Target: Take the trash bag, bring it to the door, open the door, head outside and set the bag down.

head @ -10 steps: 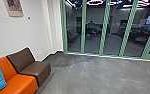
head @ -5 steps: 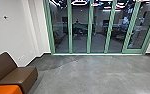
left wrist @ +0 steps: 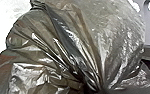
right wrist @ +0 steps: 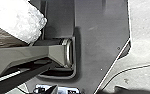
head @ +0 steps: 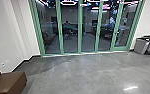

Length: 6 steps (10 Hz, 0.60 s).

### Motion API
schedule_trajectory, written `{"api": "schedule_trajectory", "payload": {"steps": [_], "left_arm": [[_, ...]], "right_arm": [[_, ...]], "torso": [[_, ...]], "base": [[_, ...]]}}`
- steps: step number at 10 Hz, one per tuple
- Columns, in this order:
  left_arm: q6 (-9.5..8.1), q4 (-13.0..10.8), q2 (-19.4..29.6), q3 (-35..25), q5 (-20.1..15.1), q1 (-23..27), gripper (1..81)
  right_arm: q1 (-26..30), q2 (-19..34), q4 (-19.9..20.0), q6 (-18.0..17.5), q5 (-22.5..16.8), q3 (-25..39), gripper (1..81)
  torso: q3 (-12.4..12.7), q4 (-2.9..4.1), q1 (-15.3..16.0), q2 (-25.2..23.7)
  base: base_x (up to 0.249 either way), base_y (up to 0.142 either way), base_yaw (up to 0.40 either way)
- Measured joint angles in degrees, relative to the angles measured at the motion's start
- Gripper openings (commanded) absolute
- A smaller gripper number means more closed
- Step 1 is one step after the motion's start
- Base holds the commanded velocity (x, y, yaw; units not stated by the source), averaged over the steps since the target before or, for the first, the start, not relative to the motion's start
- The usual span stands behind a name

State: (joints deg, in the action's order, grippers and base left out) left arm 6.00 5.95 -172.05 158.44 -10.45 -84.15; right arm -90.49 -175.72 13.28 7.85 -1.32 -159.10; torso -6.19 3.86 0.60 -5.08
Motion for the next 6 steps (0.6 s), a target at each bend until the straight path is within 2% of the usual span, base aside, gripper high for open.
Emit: {"api": "schedule_trajectory", "payload": {"steps": [6], "left_arm": [[0.0, 0.0, 0.0, 0.0, 0.0, -0.1, 1.0]], "right_arm": [[0.0, 0.0, 0.0, 0.0, 0.0, 0.0, 81.1]], "torso": [[0.0, 0.0, 0.0, 0.0]], "base": [[0.0, 0.0, -0.018]]}}
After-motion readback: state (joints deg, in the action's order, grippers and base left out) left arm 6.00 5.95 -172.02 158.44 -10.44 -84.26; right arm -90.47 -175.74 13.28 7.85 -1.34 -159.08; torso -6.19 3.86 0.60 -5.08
